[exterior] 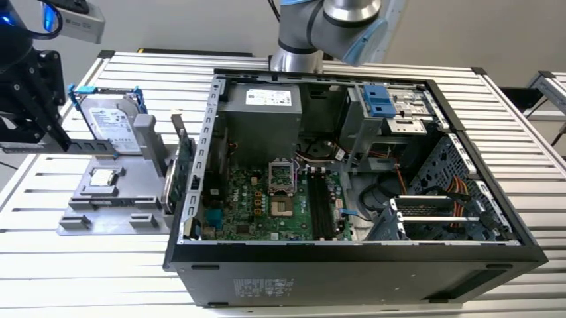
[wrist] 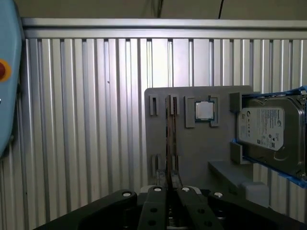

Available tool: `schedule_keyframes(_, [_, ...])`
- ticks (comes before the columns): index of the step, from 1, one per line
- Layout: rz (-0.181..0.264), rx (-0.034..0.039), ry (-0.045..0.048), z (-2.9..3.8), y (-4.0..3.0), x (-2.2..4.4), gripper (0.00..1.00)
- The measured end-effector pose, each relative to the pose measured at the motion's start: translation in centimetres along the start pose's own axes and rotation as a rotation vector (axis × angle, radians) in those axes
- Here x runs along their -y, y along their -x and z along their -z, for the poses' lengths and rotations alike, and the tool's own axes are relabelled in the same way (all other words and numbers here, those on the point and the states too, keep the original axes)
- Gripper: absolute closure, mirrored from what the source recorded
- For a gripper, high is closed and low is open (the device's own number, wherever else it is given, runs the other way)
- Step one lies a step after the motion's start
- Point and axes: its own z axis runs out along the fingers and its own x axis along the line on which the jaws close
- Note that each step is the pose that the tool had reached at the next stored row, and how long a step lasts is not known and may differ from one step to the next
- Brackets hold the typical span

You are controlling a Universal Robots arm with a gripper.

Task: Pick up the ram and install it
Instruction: 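Pick up the ram and move it above insertion slot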

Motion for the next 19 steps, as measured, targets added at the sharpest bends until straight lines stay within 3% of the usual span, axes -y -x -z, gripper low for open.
schedule_keyframes(19, [0.000,0.0000,0.0000,0.02,0.06,1.93,1.00])
